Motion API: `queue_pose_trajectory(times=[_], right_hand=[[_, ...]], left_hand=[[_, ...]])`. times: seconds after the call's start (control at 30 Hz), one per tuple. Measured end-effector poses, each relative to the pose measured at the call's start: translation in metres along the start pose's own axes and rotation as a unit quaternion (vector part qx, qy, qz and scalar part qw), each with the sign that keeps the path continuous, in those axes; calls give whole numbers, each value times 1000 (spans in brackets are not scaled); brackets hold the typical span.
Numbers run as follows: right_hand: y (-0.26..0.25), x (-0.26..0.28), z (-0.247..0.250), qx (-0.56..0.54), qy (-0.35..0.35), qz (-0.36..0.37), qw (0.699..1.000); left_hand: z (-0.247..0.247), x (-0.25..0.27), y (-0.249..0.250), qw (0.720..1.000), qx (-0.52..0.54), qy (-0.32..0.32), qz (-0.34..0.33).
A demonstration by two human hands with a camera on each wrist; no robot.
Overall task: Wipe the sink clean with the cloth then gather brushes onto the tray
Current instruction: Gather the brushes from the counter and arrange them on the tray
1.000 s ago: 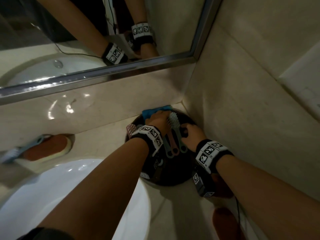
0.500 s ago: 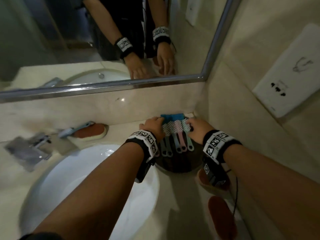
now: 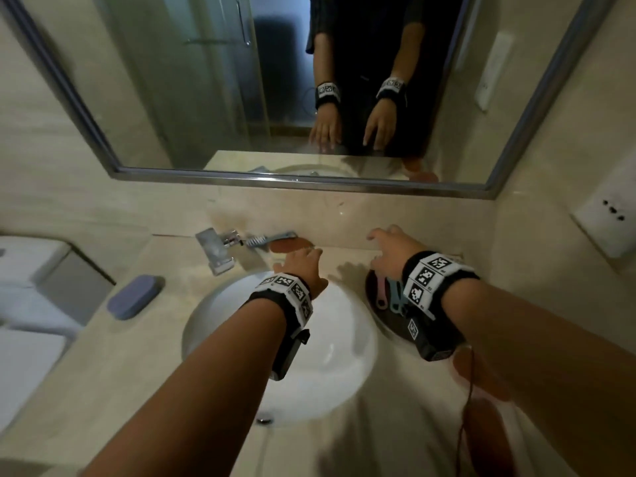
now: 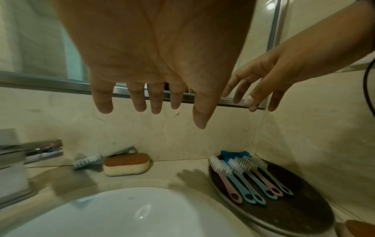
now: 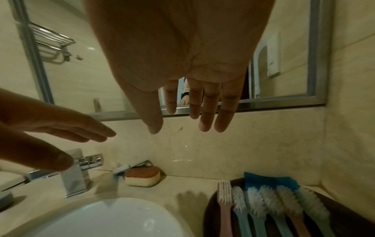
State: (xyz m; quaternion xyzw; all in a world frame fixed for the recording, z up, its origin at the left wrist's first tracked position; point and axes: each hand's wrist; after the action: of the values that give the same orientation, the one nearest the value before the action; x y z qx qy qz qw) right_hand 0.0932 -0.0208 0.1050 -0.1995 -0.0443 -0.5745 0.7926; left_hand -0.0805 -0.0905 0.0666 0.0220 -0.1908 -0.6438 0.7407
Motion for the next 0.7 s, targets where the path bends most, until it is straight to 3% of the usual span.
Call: queue_pose_trajectory(times=[0.3, 0.7], right_hand=[[-77, -27, -25, 12, -16, 29, 999], [-125, -102, -77, 20, -52, -31, 998]], left_hand=[[2, 13, -73, 998, 18, 21, 52], [-19, -58, -131, 998, 55, -22, 3]])
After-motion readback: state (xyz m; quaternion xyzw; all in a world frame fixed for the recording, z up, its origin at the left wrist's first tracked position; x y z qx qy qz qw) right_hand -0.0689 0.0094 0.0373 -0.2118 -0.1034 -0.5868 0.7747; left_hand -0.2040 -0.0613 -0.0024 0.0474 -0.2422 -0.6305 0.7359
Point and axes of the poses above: each hand's wrist, its own x-axis away from the middle knuckle, its own z-axis out of the back of the hand, y = z × x, and after that the axes turned 6 degrees about -z, right-handed
